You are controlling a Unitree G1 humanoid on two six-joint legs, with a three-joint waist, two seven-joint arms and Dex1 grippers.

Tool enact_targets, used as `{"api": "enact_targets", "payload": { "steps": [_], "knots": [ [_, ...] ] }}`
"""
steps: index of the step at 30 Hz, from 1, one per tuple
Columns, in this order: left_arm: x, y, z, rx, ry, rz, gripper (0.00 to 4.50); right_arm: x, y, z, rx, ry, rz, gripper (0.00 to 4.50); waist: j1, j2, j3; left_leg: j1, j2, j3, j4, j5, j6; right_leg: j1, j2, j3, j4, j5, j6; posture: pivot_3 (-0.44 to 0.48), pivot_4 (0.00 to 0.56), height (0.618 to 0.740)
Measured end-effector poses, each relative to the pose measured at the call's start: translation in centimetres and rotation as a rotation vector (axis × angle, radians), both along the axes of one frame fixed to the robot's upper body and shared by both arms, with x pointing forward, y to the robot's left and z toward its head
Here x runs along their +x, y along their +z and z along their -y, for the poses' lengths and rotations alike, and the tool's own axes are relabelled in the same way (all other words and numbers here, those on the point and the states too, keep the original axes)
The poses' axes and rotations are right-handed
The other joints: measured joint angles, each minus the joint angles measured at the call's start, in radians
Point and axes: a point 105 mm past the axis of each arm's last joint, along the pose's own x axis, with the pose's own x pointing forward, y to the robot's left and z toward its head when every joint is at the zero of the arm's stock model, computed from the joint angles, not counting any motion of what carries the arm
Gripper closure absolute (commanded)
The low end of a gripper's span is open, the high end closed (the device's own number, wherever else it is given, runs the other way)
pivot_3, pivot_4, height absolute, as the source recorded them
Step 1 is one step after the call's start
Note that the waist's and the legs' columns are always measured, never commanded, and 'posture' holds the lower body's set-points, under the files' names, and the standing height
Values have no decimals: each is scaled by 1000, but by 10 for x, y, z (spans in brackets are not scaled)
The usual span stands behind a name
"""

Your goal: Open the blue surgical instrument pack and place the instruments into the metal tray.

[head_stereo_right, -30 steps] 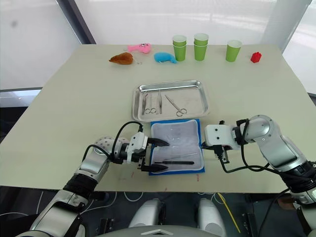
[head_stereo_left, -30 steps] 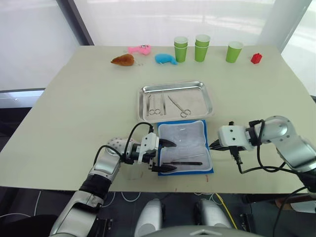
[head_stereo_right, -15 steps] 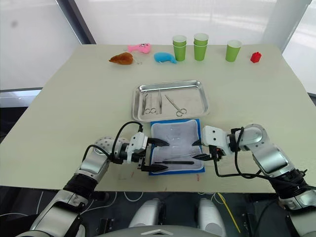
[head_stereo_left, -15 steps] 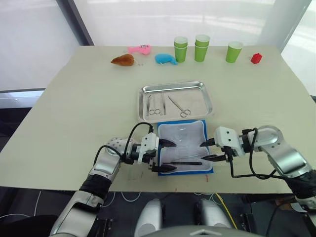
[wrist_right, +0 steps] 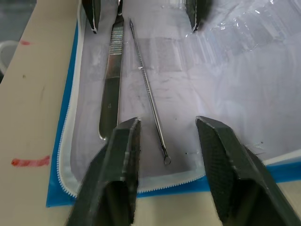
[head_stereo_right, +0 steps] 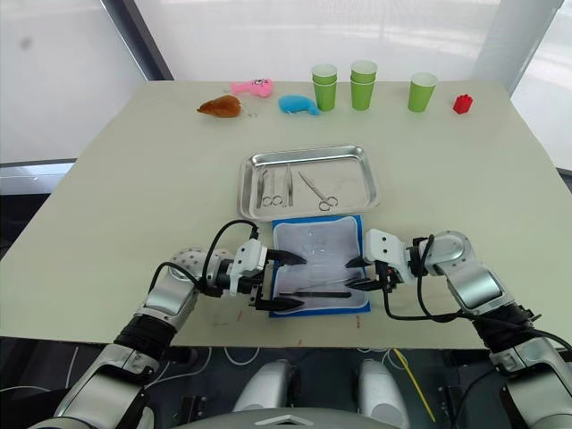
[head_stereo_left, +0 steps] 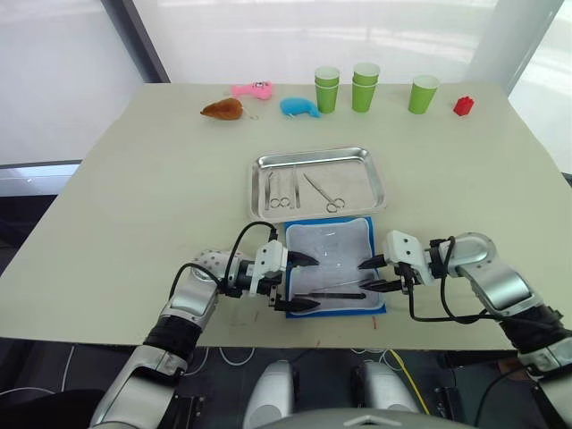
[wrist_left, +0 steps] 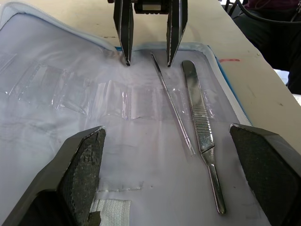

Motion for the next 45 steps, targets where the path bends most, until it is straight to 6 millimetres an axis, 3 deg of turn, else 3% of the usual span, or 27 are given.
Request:
{"api": "enact_targets", "payload": {
  "steps": [2,15,21,27,41,45],
  "knots": [
    [0,0,0,0,0,0,0,-1,-1,1,0,14,2,4458,0,0,0,0,0,0,0,0,0,0,0,0,0,0,0,0,150,740],
    [0,0,0,1,2,0,0,-3,1,-1,-12,43,19,4458,-1,1,0,0,0,0,0,0,0,0,0,0,0,0,1,0,150,740],
    [0,0,0,0,1,0,0,-4,20,-13,-57,98,74,4458,0,1,0,0,0,0,0,0,0,0,0,0,0,0,1,0,150,740],
    [0,0,0,-2,1,1,0,-5,27,-16,-99,118,102,4458,0,2,0,0,0,0,0,0,0,0,0,0,0,0,1,0,150,740],
    [0,0,1,-3,0,1,0,-4,30,0,-178,152,177,4458,1,1,0,-1,0,0,0,0,0,0,0,0,0,0,1,0,150,740],
    [0,0,1,-5,-2,0,0,-3,33,18,-221,134,186,4458,2,1,0,-1,-1,0,0,0,0,0,-1,0,-1,0,1,0,150,740]
  ]
}}
